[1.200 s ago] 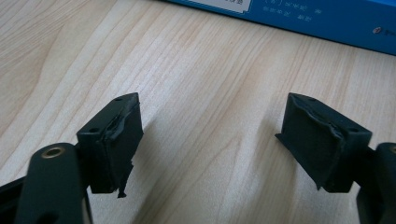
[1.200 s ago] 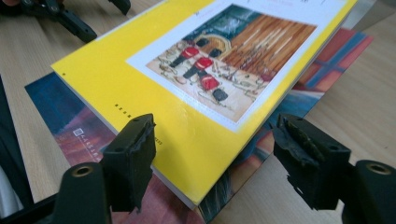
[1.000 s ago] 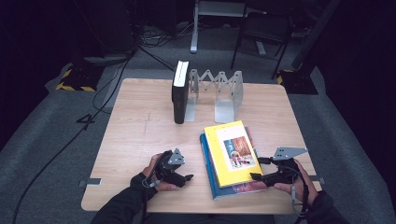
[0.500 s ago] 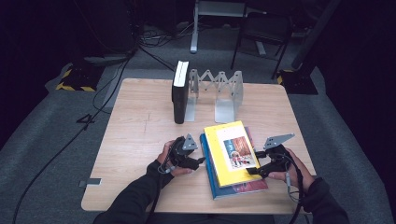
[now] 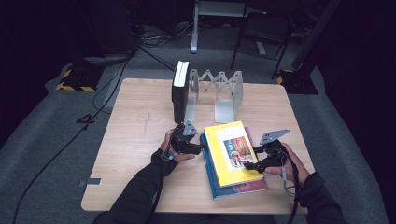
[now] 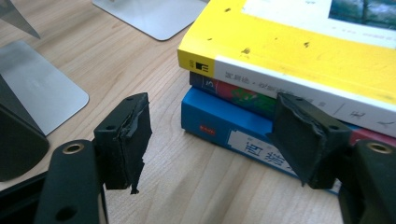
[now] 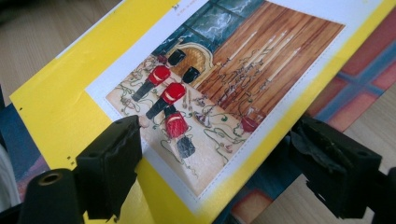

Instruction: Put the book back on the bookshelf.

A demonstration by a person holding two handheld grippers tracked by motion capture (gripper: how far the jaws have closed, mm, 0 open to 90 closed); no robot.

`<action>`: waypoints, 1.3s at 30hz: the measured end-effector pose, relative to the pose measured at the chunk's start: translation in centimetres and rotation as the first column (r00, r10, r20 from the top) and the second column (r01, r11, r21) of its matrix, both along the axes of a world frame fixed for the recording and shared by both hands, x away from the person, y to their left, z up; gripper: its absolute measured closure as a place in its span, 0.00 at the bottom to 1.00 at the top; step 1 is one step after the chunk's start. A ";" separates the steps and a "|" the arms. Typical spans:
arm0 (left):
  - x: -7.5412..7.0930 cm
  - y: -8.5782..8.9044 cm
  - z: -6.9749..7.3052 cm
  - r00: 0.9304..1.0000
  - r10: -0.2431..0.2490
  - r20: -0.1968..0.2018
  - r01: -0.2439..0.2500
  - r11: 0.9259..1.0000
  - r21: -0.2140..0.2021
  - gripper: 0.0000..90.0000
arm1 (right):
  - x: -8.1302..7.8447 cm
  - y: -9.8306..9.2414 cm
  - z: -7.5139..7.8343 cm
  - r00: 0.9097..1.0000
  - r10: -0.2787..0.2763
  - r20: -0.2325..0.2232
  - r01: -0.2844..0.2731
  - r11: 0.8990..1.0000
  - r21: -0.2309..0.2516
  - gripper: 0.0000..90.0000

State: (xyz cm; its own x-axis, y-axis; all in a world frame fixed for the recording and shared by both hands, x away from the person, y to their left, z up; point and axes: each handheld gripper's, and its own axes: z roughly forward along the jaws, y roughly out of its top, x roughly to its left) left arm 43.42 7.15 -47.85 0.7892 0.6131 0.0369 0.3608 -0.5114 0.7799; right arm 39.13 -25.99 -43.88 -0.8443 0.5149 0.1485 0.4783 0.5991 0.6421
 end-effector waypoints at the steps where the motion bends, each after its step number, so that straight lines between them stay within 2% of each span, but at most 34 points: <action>1: 0.1 -0.1 -0.1 1.000 0.000 -0.002 0.000 1.000 0.008 0.34 | 0.0 -0.1 0.0 1.000 -0.002 0.008 0.002 1.000 0.007 0.24; 4: 0.7 -0.1 -0.2 1.000 0.006 0.003 -0.006 1.000 0.026 0.32 | 0.0 -0.2 0.0 1.000 -0.010 0.024 0.009 1.000 0.025 0.29; 7: 1.4 0.2 -0.4 0.999 0.034 -0.007 -0.034 0.999 0.016 0.32 | -0.3 0.1 0.0 0.999 0.027 0.030 -0.028 0.999 0.040 0.36; 10: 1.6 0.4 -0.5 0.999 0.041 -0.011 -0.041 0.999 0.012 0.35 | -0.5 0.4 0.2 0.998 0.045 0.035 -0.047 0.998 0.045 0.39; 13: 1.6 0.3 -0.5 0.999 0.031 -0.012 -0.031 0.999 0.016 0.39 | -0.3 0.6 0.1 0.999 0.040 0.036 -0.042 0.997 0.061 0.40; 18: 1.6 0.4 -0.6 1.000 0.028 -0.013 -0.028 0.999 0.015 0.42 | -0.1 0.8 0.0 0.996 0.034 0.077 -0.041 0.994 0.098 0.40; 21: 1.6 0.4 -0.6 0.999 0.036 -0.016 -0.036 0.999 0.007 0.43 | 0.3 0.9 0.0 0.996 0.034 0.081 -0.042 0.993 0.110 0.40; 23: 1.6 0.4 -0.6 0.999 0.036 -0.014 -0.036 0.999 0.007 0.43 | 0.7 1.1 0.0 0.997 0.027 0.076 -0.038 0.989 0.143 0.41; 26: 1.6 0.5 -0.6 0.999 0.037 -0.016 -0.037 0.999 0.000 0.43 | 1.0 1.8 -0.1 0.997 0.051 0.065 -0.062 0.983 0.173 0.57; 29: 1.6 0.5 -0.6 0.999 0.036 -0.016 -0.036 0.999 -0.003 0.43 | 0.8 2.3 0.0 0.993 0.077 0.090 -0.091 0.982 0.165 0.70; 30: 1.6 0.5 -0.6 0.999 0.036 -0.016 -0.036 0.999 -0.003 0.43 | 0.8 2.3 0.0 0.993 0.077 0.090 -0.091 0.982 0.165 0.70; 32: 1.5 0.6 -0.4 0.999 0.036 -0.013 -0.036 0.999 -0.026 0.43 | 0.6 2.0 0.3 0.992 0.080 0.096 -0.099 0.972 0.211 0.77; 36: 1.5 0.6 -0.1 1.000 0.028 0.001 -0.028 0.999 -0.029 0.43 | 0.1 1.8 0.4 0.988 0.088 0.129 -0.115 0.968 0.224 0.80; 39: 1.5 0.7 0.3 1.000 0.021 0.001 -0.021 0.998 -0.054 0.43 | -0.3 1.6 0.6 0.982 0.087 0.166 -0.127 0.962 0.242 0.81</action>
